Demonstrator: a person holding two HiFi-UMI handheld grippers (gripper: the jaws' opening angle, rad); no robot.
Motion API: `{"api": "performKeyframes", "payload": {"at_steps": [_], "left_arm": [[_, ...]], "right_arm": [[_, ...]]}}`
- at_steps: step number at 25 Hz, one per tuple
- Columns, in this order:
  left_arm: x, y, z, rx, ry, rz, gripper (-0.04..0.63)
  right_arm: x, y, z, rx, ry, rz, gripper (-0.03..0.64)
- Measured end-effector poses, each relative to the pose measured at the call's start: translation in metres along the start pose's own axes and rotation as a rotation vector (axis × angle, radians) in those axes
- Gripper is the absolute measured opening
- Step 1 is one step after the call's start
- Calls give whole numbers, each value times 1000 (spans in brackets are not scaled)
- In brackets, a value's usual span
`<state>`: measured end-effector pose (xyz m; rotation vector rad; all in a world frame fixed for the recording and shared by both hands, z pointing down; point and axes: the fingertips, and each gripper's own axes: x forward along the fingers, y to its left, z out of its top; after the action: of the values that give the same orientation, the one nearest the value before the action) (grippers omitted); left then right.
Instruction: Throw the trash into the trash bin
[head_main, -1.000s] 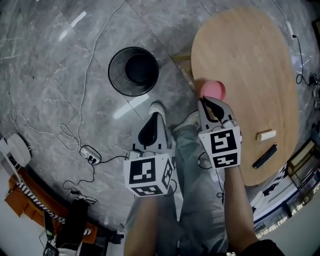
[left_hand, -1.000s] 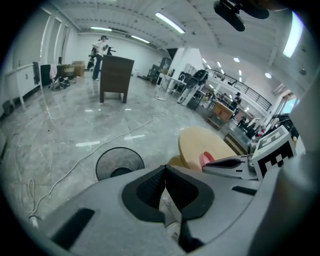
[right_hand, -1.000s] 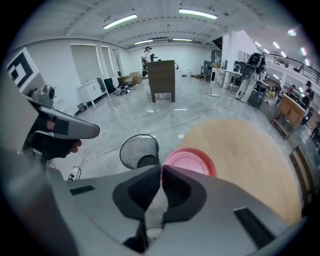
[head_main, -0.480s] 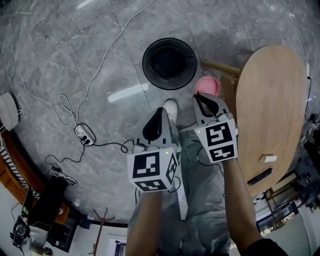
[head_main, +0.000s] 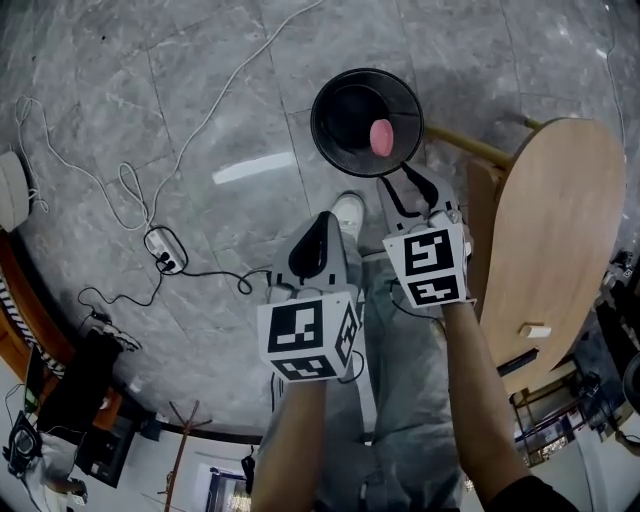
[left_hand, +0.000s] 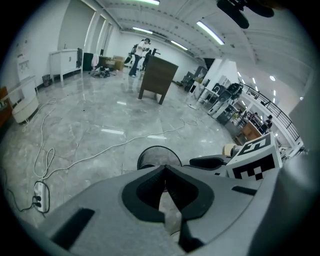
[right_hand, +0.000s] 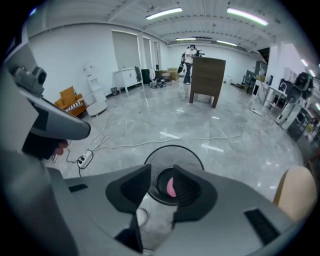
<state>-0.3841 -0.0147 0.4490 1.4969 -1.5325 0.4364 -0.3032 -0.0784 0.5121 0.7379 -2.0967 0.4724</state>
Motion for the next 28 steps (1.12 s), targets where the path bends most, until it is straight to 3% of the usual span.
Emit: {"api": "performKeyframes", "payload": {"at_steps": [3,6,11,20,28], "left_arm": [[1,-2,0,8,11,-7,6],[5,-12,3,31,16,-26,6],[15,-44,2,89,30,-70,6],[26,-127,-21,241,90,-192,6],[24,-214,-46,426,149,-339,6]], "right_arm": [[-7,3,-2,50,-3,13,107],[-21,-3,-10,81,-14,-9,35],[-52,-26,-26,221,-68,-23,17],[-125,-80,-65,418,-167,-174,15],[-209,-123,-140,714,-245,-413,17]]}}
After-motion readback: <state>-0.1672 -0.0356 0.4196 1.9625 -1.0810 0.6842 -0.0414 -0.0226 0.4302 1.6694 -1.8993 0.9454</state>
